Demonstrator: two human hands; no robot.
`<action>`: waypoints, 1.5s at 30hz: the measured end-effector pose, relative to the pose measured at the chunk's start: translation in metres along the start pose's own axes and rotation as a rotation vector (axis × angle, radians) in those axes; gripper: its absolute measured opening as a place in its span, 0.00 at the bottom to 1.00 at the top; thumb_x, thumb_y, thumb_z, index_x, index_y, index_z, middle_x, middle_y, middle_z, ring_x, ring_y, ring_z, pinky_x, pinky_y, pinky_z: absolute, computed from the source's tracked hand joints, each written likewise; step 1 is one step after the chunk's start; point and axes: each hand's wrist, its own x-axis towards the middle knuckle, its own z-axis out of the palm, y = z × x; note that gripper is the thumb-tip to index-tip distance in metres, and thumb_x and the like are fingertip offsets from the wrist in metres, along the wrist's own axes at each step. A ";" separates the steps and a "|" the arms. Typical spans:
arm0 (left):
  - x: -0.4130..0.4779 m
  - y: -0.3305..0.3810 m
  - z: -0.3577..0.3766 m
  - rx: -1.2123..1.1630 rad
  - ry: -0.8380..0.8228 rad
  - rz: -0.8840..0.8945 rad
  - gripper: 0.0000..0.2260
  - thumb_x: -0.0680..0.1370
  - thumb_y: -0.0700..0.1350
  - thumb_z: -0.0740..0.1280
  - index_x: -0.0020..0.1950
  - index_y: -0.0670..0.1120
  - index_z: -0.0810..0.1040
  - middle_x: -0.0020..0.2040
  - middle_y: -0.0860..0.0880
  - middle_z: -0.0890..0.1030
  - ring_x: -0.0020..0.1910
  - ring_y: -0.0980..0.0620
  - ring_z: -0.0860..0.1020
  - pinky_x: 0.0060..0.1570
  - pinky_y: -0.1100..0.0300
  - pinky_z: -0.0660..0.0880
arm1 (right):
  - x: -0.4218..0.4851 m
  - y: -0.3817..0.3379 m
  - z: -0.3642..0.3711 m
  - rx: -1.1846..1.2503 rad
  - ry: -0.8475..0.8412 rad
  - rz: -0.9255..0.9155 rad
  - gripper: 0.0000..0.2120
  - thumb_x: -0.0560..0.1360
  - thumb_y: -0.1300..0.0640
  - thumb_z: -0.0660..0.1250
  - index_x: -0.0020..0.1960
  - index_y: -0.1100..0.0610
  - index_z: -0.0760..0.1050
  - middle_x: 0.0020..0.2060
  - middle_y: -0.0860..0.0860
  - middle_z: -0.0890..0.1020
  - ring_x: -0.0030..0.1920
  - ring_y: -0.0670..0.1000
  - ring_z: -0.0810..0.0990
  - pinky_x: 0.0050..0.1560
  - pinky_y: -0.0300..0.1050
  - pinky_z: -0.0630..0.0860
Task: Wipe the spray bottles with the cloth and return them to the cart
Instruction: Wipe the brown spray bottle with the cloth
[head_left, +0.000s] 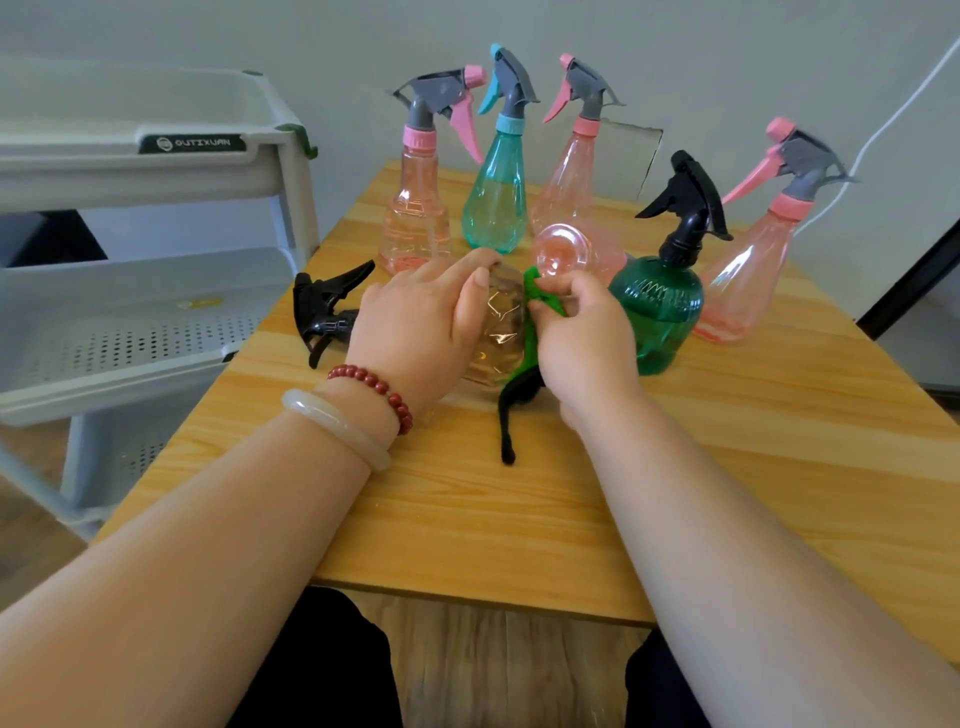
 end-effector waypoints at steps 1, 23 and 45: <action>0.000 0.000 0.000 0.004 0.000 -0.003 0.30 0.80 0.58 0.38 0.71 0.52 0.71 0.55 0.49 0.81 0.54 0.44 0.78 0.53 0.46 0.74 | 0.001 0.000 -0.001 -0.001 -0.020 0.019 0.07 0.81 0.58 0.64 0.54 0.46 0.74 0.46 0.42 0.77 0.42 0.42 0.76 0.46 0.45 0.80; -0.003 0.000 -0.001 -0.008 0.008 0.029 0.28 0.81 0.56 0.41 0.72 0.51 0.71 0.55 0.48 0.80 0.53 0.45 0.78 0.54 0.44 0.73 | -0.004 0.010 -0.011 -0.006 -0.091 0.037 0.10 0.81 0.61 0.63 0.51 0.46 0.76 0.48 0.41 0.79 0.42 0.43 0.77 0.41 0.37 0.75; -0.006 -0.015 -0.003 -0.255 0.301 0.018 0.10 0.81 0.42 0.58 0.57 0.41 0.77 0.50 0.54 0.74 0.48 0.63 0.70 0.49 0.78 0.66 | -0.002 0.013 -0.008 -0.323 -0.296 -0.453 0.43 0.62 0.44 0.81 0.71 0.43 0.62 0.64 0.43 0.69 0.60 0.39 0.67 0.54 0.27 0.64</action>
